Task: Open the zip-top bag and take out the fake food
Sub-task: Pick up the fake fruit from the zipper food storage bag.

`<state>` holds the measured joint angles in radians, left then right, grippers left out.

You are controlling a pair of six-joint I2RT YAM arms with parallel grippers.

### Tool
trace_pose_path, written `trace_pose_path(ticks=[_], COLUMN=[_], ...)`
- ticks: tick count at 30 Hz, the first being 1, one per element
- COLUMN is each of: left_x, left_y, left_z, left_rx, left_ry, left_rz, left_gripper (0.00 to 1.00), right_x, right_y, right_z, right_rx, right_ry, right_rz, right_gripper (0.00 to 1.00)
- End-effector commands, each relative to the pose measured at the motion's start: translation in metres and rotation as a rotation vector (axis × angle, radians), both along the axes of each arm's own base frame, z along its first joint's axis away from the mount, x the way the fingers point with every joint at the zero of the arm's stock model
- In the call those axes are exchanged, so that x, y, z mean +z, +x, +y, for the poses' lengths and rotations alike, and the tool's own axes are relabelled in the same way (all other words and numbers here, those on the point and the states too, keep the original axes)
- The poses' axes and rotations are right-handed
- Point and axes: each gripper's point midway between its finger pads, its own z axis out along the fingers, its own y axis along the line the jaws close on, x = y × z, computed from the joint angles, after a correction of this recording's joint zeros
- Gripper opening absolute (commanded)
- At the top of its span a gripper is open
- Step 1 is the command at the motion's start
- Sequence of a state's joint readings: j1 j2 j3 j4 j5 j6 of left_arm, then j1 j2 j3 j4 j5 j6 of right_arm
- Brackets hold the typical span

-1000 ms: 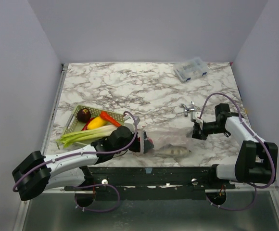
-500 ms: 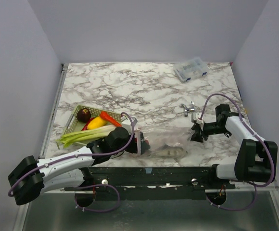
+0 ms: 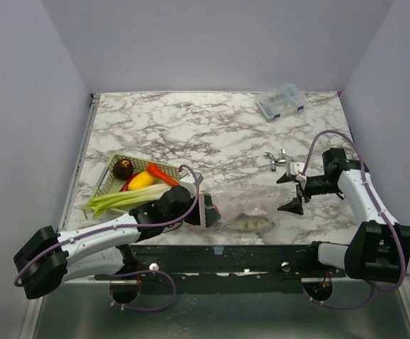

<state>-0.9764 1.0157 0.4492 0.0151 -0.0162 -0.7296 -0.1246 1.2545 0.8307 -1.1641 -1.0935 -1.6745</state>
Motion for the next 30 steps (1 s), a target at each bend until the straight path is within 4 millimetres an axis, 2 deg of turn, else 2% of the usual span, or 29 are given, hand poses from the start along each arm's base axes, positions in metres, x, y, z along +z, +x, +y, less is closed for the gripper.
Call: trace_pose_path(ticks=[1,6,10,13,16,18,21,23,27,30], left_x=[0.015,0.018,0.02,0.02,0.021,0.022,0.022,0.02,0.017,0.016], left_y=[0.0,0.002,0.004,0.004,0.004,0.004,0.003,0.003,0.002,0.001], left_z=[-0.011,-0.016,-0.022,-0.025,-0.029,-0.031,-0.033,-0.035,-0.039,-0.04], left_rx=[-0.048,-0.063,-0.074,-0.082,-0.091,-0.096,-0.103,-0.11,-0.122,-0.127], left_ry=[-0.024,-0.017,-0.02,-0.018,-0.023,-0.023,-0.023,-0.021,-0.017,-0.015], left_rz=[-0.015,-0.019,-0.017,-0.01,-0.002,0.003,0.014,0.022,0.038,0.044], left_gripper=[0.04,0.04,0.04,0.04,0.04,0.04,0.04,0.04,0.04,0.04], right_x=[0.033,0.064,0.074,0.073,0.061,0.058,0.057,0.06,0.067,0.068], right_y=[0.009,0.006,-0.005,-0.009,-0.005,-0.006,-0.003,-0.004,-0.004,-0.002], right_z=[0.002,0.013,0.043,0.074,0.108,0.116,0.118,0.122,0.127,0.128], right_rx=[-0.026,0.017,0.124,0.188,0.186,0.199,0.222,0.219,0.202,0.17], right_ry=[0.035,0.094,0.116,0.084,0.004,0.004,-0.013,0.006,0.044,0.055], right_rz=[-0.039,-0.023,0.038,0.064,0.029,0.053,0.091,0.108,0.129,0.137], right_gripper=[1.0,1.0,1.0,0.99,1.0,0.99,0.87,0.74,0.37,0.16])
